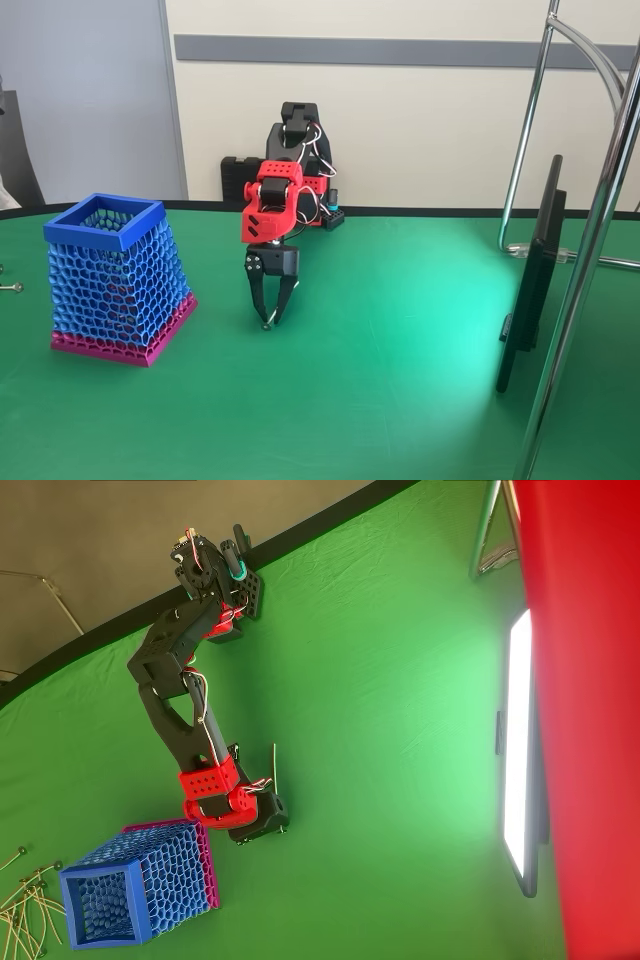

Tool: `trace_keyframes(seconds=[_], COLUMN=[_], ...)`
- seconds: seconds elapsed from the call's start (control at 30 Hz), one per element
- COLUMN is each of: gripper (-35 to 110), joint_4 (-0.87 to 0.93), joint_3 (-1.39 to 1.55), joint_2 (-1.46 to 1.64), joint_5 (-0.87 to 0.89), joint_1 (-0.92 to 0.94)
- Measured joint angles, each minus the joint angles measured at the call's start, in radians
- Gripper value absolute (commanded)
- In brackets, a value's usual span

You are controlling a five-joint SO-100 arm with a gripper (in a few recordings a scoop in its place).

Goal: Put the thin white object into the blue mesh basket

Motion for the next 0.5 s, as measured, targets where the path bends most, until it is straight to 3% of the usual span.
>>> trace_keyframes(seconds=[0.5], gripper=[11], joint_4=[0.0], joint_3=[-0.031], joint_2=[-0.04], joint_5=[0.0], joint_1=[0.012])
